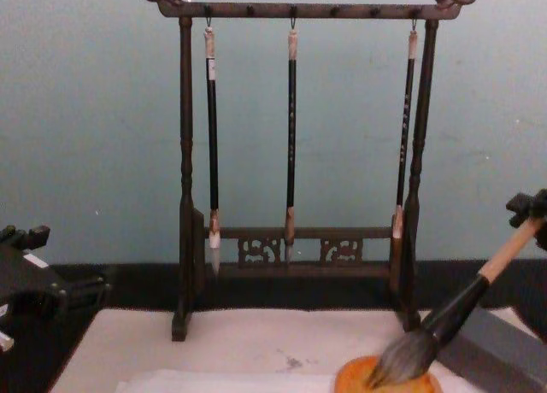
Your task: Pick up the brush from the inkstone, write on the paper, then place the brush back to its original position.
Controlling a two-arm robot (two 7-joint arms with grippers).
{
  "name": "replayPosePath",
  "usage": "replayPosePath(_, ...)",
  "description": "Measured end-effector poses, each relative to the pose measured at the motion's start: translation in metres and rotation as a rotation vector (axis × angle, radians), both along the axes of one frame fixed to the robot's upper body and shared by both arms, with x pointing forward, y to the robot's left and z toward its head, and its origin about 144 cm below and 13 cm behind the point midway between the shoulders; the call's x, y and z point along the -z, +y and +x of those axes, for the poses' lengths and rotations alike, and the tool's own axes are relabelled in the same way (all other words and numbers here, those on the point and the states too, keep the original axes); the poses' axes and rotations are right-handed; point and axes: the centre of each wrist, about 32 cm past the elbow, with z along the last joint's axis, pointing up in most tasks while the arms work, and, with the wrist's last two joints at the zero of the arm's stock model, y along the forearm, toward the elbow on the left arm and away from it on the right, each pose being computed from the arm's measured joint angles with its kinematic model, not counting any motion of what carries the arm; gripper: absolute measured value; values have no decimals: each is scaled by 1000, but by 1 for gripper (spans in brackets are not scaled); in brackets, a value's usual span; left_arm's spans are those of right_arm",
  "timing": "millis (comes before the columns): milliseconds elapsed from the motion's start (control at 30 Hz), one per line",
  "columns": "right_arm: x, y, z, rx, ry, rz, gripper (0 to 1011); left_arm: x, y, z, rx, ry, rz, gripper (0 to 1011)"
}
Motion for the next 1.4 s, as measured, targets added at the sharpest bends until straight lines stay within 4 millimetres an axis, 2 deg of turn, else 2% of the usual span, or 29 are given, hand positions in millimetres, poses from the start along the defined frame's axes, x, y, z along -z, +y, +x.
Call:
replayPosePath(267, 8, 6, 10, 63, 15, -59, 176, 0, 0, 0, 0, 0, 0, 1010)
replayPosePath(700, 19, 8, 25, 81, 60, -24, 176, 0, 0, 0, 0, 0, 0, 1010)
replayPosePath(1400, 28, 9, 26, 102, 119, 13, 176, 0, 0, 0, 0, 0, 0, 1010)
